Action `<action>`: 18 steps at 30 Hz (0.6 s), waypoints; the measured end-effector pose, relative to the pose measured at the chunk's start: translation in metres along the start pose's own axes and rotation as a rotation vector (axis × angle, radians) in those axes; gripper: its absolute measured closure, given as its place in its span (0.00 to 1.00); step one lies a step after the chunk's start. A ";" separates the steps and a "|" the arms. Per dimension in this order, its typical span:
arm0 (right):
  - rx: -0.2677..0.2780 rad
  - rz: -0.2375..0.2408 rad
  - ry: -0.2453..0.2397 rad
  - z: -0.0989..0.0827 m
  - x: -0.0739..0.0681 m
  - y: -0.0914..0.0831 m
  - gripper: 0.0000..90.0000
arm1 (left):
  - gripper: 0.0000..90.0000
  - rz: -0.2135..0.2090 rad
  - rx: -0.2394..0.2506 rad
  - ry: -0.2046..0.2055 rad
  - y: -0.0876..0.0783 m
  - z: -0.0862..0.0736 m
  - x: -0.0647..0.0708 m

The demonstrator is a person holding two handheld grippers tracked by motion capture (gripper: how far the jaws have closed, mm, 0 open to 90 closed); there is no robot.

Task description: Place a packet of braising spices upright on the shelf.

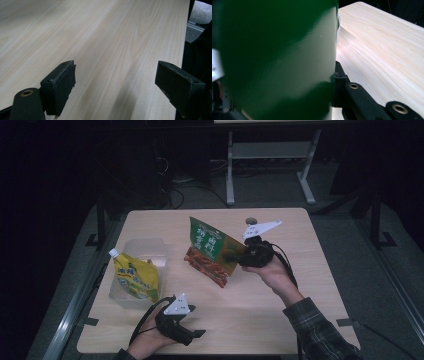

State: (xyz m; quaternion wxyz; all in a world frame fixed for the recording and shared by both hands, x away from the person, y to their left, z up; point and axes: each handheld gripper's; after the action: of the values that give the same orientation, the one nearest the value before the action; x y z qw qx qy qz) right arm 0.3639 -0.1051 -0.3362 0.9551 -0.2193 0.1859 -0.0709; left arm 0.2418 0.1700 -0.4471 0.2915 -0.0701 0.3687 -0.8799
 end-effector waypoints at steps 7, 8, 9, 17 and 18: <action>-0.013 0.008 -0.023 0.024 0.005 0.020 1.00 | 0.18 -0.016 0.010 0.015 0.002 0.002 0.004; -0.011 0.016 -0.021 0.028 0.005 0.024 1.00 | 0.18 -0.017 0.014 0.013 0.002 0.002 0.004; -0.014 0.019 -0.022 0.030 0.006 0.026 1.00 | 0.18 -0.018 0.015 0.012 0.002 0.003 0.004; -0.023 0.039 -0.040 0.054 0.008 0.050 1.00 | 0.18 -0.021 0.019 0.012 0.005 0.003 0.005; -0.024 0.040 -0.045 0.057 0.008 0.052 1.00 | 0.18 -0.023 0.020 0.014 0.005 0.003 0.005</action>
State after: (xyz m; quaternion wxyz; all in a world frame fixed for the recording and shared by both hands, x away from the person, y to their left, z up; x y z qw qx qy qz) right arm 0.3960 -0.0377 -0.3146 0.9576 -0.2285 0.1698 -0.0448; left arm 0.2410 0.1630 -0.4488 0.2798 -0.0654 0.3612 -0.8871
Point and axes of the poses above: each handheld gripper's, and its own axes: y roughly forward along the jaws, z roughly out of its top, x roughly to its right, and after that the axes turned 15 degrees about z, right-handed
